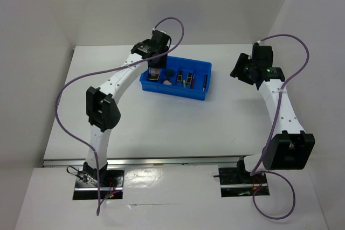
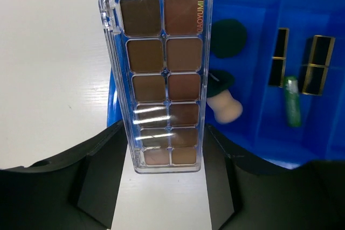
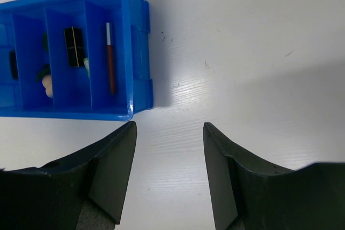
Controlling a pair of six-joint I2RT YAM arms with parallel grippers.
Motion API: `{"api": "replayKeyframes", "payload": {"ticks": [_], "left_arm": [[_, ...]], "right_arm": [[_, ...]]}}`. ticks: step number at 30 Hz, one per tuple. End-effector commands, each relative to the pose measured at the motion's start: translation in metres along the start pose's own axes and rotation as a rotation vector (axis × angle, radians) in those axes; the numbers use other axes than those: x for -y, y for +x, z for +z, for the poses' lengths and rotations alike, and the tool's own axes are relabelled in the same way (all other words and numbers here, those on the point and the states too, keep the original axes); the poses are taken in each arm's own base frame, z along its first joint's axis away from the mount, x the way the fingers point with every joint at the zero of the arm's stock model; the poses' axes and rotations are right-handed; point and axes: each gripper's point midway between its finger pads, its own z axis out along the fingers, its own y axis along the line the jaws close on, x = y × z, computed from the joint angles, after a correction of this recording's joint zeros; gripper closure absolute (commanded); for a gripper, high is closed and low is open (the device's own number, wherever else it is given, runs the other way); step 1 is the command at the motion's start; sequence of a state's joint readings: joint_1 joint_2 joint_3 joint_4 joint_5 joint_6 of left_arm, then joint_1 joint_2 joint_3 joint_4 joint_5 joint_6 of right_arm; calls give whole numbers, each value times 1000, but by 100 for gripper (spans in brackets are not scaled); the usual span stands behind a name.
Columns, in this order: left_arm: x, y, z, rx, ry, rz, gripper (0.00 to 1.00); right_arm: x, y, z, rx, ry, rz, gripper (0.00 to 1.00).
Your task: Organize the makeup
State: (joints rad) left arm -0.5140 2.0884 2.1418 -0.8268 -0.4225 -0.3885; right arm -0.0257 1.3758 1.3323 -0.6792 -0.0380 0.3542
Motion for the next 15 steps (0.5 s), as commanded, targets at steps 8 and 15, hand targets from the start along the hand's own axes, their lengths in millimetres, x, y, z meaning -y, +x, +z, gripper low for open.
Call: {"api": "replayKeyframes", "payload": {"ticks": [8,15], "left_arm": [[-23,1,74,-37,-48,103,73],[-14,11,94,-56,-29,99,69]], "right_arm": [[-1,-8,2,25,4,-12,40],[-1,-11,2,27,13,-11,40]]}}
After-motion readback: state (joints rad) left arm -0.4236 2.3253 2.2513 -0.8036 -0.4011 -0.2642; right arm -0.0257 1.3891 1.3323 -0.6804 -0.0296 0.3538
